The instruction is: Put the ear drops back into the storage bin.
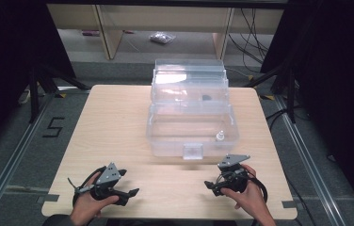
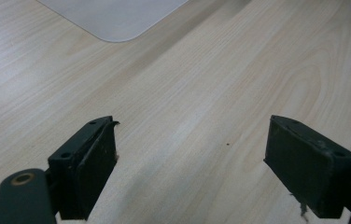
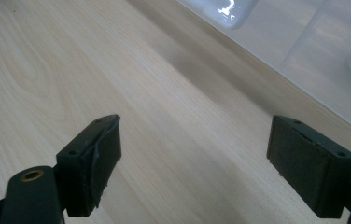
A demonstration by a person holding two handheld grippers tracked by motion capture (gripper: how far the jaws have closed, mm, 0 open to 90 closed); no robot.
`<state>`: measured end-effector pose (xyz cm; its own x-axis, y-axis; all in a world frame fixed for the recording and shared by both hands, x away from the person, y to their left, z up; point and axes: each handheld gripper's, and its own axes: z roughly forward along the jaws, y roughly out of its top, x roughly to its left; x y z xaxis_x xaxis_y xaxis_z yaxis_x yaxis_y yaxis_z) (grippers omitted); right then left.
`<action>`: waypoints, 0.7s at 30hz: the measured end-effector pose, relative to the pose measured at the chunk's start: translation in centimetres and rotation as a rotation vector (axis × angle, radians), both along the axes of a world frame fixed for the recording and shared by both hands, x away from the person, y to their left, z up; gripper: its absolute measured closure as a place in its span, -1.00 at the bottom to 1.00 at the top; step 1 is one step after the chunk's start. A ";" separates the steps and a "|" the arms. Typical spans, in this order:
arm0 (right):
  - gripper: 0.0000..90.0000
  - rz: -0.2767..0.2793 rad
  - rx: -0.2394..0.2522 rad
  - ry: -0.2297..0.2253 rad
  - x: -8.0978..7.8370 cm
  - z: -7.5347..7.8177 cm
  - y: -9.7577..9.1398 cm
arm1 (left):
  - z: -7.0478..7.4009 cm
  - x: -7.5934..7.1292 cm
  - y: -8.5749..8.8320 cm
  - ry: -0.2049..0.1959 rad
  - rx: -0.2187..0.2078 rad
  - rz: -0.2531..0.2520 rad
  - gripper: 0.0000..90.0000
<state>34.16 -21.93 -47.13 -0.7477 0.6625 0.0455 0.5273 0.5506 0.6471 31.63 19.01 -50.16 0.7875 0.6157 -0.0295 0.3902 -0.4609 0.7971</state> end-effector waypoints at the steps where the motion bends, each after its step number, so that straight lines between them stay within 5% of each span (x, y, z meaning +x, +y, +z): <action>1: -0.59 0.000 0.006 -0.024 -0.1 -0.2 0.0 | 0.1 0.0 0.1 -0.001 0.015 -0.009 -0.64; 12: -0.59 -0.047 0.016 -0.008 -0.9 -0.2 -0.5 | 0.0 0.0 0.0 0.002 -0.006 0.002 -0.64; 13: -0.60 -0.028 0.023 -0.035 -0.9 -0.4 -0.5 | 0.0 0.0 -0.1 0.002 -0.006 0.002 -0.64; 17: -0.60 -0.018 0.010 -0.014 -1.1 -0.3 -0.6 | 0.0 0.0 -0.1 -0.003 -0.008 0.008 -0.64; 19: -0.60 -0.067 0.036 0.006 -1.6 -0.4 -0.4 | 0.0 0.0 -0.1 -0.003 -0.008 0.008 -0.64; 21: -0.61 -0.037 0.018 -0.012 -1.4 -0.4 -0.7 | 0.0 -0.1 -0.1 -0.003 -0.009 0.007 -0.64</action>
<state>32.75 -22.62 -47.54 -0.7230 0.6891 0.0488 0.5395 0.5191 0.6629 31.58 18.93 -50.21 0.7833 0.6208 -0.0328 0.3909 -0.4508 0.8025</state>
